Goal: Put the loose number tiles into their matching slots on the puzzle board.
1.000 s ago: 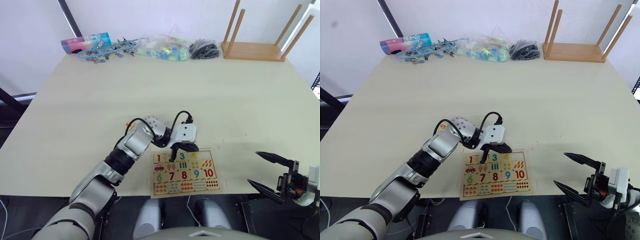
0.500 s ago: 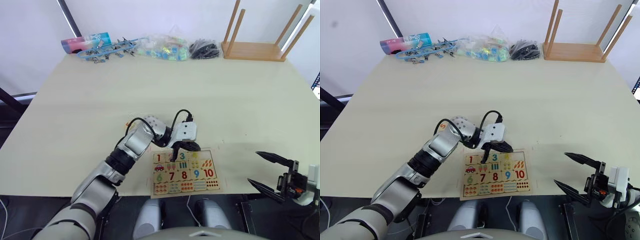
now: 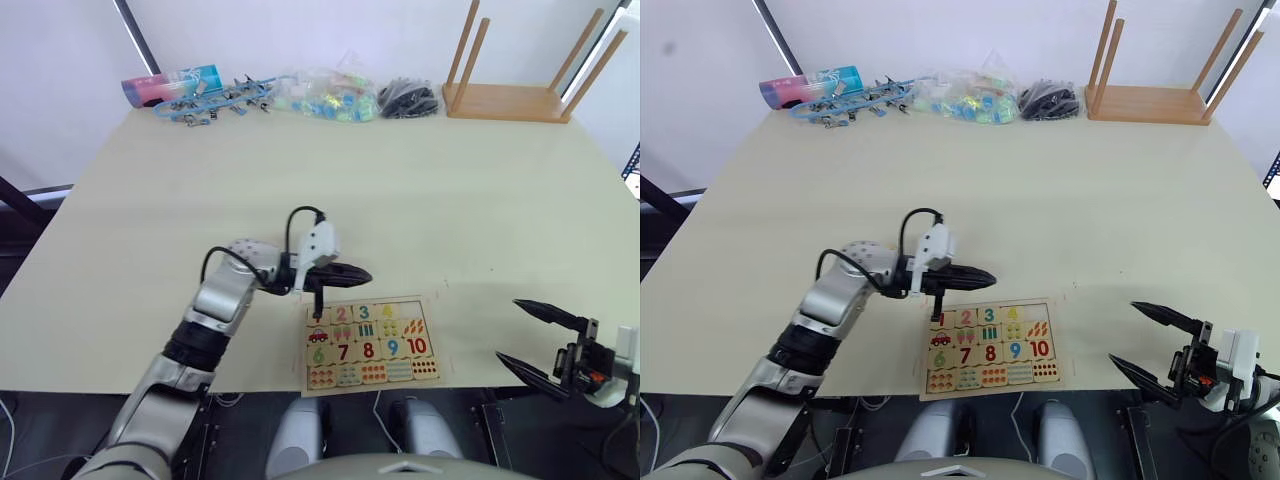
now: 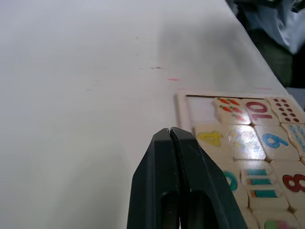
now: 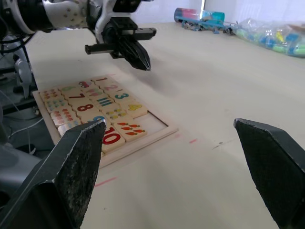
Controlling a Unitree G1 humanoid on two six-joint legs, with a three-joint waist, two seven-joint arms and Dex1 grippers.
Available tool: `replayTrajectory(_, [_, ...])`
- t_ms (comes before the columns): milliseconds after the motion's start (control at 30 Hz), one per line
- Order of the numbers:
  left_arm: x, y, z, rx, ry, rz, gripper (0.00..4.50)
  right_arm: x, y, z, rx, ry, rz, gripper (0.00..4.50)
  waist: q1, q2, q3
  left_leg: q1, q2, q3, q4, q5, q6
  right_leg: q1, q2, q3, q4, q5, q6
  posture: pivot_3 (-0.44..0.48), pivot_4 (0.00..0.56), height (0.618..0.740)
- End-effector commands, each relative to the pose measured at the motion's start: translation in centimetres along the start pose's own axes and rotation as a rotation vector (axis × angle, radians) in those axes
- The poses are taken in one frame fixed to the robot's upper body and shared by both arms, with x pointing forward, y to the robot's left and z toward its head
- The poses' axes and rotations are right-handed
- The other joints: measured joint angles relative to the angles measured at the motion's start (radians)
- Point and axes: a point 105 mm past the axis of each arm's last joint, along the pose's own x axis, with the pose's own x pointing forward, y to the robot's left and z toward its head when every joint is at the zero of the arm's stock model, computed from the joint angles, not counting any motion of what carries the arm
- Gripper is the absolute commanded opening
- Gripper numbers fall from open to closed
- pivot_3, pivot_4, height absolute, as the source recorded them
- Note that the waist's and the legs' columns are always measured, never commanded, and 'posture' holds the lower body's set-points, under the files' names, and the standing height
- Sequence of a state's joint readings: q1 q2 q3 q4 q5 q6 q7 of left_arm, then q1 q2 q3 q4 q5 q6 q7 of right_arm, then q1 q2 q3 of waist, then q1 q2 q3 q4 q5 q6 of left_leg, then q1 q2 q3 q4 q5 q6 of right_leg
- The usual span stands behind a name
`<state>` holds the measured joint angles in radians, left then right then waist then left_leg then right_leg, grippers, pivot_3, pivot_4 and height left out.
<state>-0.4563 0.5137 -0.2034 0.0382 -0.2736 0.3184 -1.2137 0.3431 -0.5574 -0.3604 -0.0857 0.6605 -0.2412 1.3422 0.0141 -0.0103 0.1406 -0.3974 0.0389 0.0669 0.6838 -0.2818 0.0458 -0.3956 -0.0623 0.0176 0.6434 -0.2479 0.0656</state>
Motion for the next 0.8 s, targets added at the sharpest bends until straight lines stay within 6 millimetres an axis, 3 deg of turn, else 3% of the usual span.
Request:
replayTrajectory(33, [-3.0,0.6,0.6,0.001,-0.071,0.116,0.05,-0.6,-0.8,0.2,-0.011,0.001,-0.049,4.5,0.0,0.0,0.0,0.0,0.0,0.0,0.0,0.0,0.0,0.0,0.0,0.0,0.0,0.0,0.0,0.0,0.15,0.737])
replayTrajectory(200, [-6.2,1.0,-1.0,-0.033,-0.09,0.25,0.05,-1.1,-1.3,-0.1,-0.011,0.019,-0.066,4.5,0.001,0.0,0.0,0.0,0.0,0.0,0.0,0.0,0.0,0.0,-0.001,-0.001,0.0,0.0,0.0,0.0,0.15,0.737])
replayTrajectory(233, [-6.7,1.0,-1.3,-0.034,-0.085,0.266,0.27,-1.2,-1.3,-0.1,-0.01,0.023,-0.069,4.5,0.001,0.0,0.0,0.0,0.0,0.0,0.0,0.0,0.0,0.0,-0.001,-0.001,0.0,0.0,0.0,0.0,0.15,0.737])
replayTrajectory(367, [-9.3,1.1,-3.1,-0.063,-0.063,0.347,1.45,-1.7,-1.5,-0.1,-0.009,0.031,-0.073,4.5,0.0,0.0,0.0,0.0,0.0,0.001,0.0,0.0,0.0,0.0,-0.001,-0.001,0.0,0.0,0.0,0.0,0.15,0.737])
replayTrajectory(567, [-14.2,0.7,-5.5,-0.092,-0.036,0.461,4.25,-2.8,-1.8,-0.1,-0.011,0.054,-0.095,4.5,-0.001,0.0,0.0,0.001,0.001,0.001,-0.001,0.0,0.0,0.0,-0.001,-0.001,0.0,0.0,0.0,0.0,0.15,0.737])
replayTrajectory(600, [-15.3,0.5,-5.9,-0.094,-0.024,0.485,4.46,-3.0,-1.9,-0.1,-0.014,0.06,-0.102,4.5,0.0,0.0,0.0,0.001,0.001,0.002,-0.001,0.0,0.0,0.0,-0.001,-0.001,0.0,0.0,0.0,0.0,0.15,0.737])
replayTrajectory(800, [-18.7,-0.6,-7.1,-0.093,-0.016,0.562,4.46,-4.3,-2.2,0.0,-0.024,0.083,-0.13,4.5,0.001,0.0,0.0,0.001,0.002,0.002,-0.001,0.0,0.0,0.0,-0.003,-0.002,0.0,0.0,0.0,0.0,0.15,0.737])
